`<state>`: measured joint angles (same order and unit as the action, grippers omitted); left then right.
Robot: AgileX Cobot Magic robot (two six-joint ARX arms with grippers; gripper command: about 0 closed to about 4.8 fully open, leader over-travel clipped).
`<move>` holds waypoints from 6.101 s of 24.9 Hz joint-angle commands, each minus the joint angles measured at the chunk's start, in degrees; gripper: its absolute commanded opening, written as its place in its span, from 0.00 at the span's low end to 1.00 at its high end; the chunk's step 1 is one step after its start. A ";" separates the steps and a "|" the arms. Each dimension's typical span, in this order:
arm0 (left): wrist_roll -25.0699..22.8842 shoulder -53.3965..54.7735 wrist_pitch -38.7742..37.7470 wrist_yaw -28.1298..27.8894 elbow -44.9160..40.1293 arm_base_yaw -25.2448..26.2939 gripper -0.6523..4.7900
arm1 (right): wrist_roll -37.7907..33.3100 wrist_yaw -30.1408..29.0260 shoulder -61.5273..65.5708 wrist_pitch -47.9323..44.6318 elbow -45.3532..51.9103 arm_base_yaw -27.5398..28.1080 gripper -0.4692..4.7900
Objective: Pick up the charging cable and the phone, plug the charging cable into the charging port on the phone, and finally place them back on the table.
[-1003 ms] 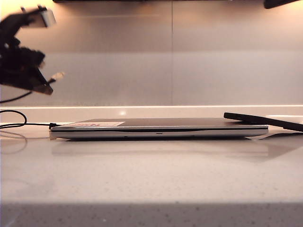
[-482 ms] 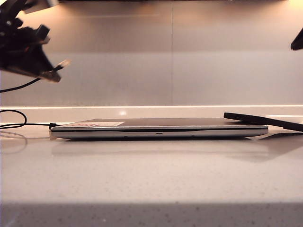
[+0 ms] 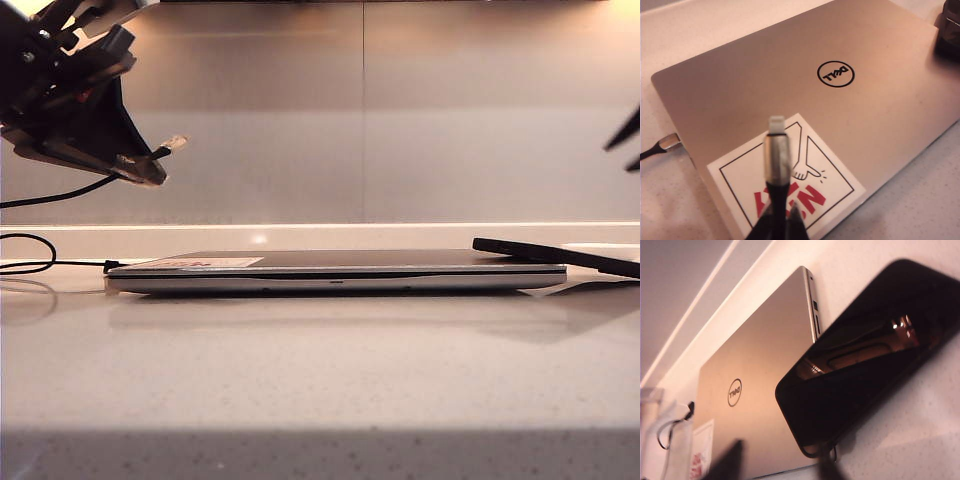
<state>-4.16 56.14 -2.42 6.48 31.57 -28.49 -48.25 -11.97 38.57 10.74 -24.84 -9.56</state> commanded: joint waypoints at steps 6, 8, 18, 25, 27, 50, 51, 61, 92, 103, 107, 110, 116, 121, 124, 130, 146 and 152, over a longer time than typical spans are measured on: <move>0.31 -0.09 0.77 0.20 0.37 0.07 0.11 | -9.66 2.93 -0.09 1.81 -0.28 1.22 0.69; 0.26 -0.09 0.79 0.20 0.37 0.07 0.11 | -12.04 2.89 0.26 2.10 -0.28 2.01 0.82; 0.11 -0.09 0.79 0.20 0.37 0.07 0.11 | -14.99 -2.19 7.06 1.84 -0.28 4.26 0.87; 0.13 -0.09 0.81 0.20 0.37 0.07 0.11 | -15.06 -3.43 15.91 -6.78 -0.31 4.28 0.87; 0.11 -0.09 0.83 0.20 0.37 0.07 0.11 | -15.76 -3.43 17.70 -8.04 -0.31 4.28 0.87; 0.13 -0.09 2.05 0.22 0.37 0.07 0.11 | -22.25 -4.70 31.61 -21.27 -0.31 4.28 0.84; 0.13 -0.09 2.05 0.20 0.37 0.07 0.11 | -22.25 -4.63 31.61 -21.29 -0.31 4.28 0.84; 0.13 -0.09 2.03 0.22 0.37 0.07 0.11 | -22.23 -3.10 31.61 -20.61 -0.31 4.28 0.58; 0.09 -0.09 -2.93 0.22 0.35 -0.07 0.11 | 26.32 -2.45 24.74 36.92 -33.00 4.00 0.07; -0.02 -0.09 -4.52 0.20 0.35 -0.07 0.11 | 31.89 9.01 25.49 58.10 -38.75 -6.23 0.07; -0.31 -0.09 -4.57 0.22 0.35 -0.07 0.11 | 31.89 13.73 27.47 64.11 -38.73 -8.96 0.07; -0.31 -0.09 -4.57 0.22 0.35 -0.07 0.11 | 31.91 15.50 29.35 65.81 -38.73 -9.38 0.07; -0.28 -0.09 -4.57 0.20 0.35 -0.07 0.11 | 31.91 15.45 32.13 64.89 -38.73 -9.38 0.08; -0.28 -0.09 -4.57 0.22 0.35 -0.07 0.11 | 31.91 15.45 33.24 64.00 -38.71 -9.38 0.09; -0.28 -0.09 -4.55 0.22 0.35 -0.07 0.11 | 32.00 15.41 34.16 64.00 -38.71 -9.38 0.20; -0.28 -0.09 -4.55 0.20 0.35 -0.07 0.11 | 32.04 15.26 35.54 63.95 -38.66 -9.38 0.28; 0.11 -0.09 -4.59 0.22 0.35 -0.07 0.11 | 35.19 14.56 39.87 67.41 -38.71 -9.38 0.08; 1.49 -0.04 -5.68 0.22 0.31 -3.50 0.11 | 37.92 5.07 39.58 66.14 -40.52 -9.38 0.08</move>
<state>-3.97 56.14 -7.92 6.46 31.57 -30.83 -11.22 -2.52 78.61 77.84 -64.58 -18.85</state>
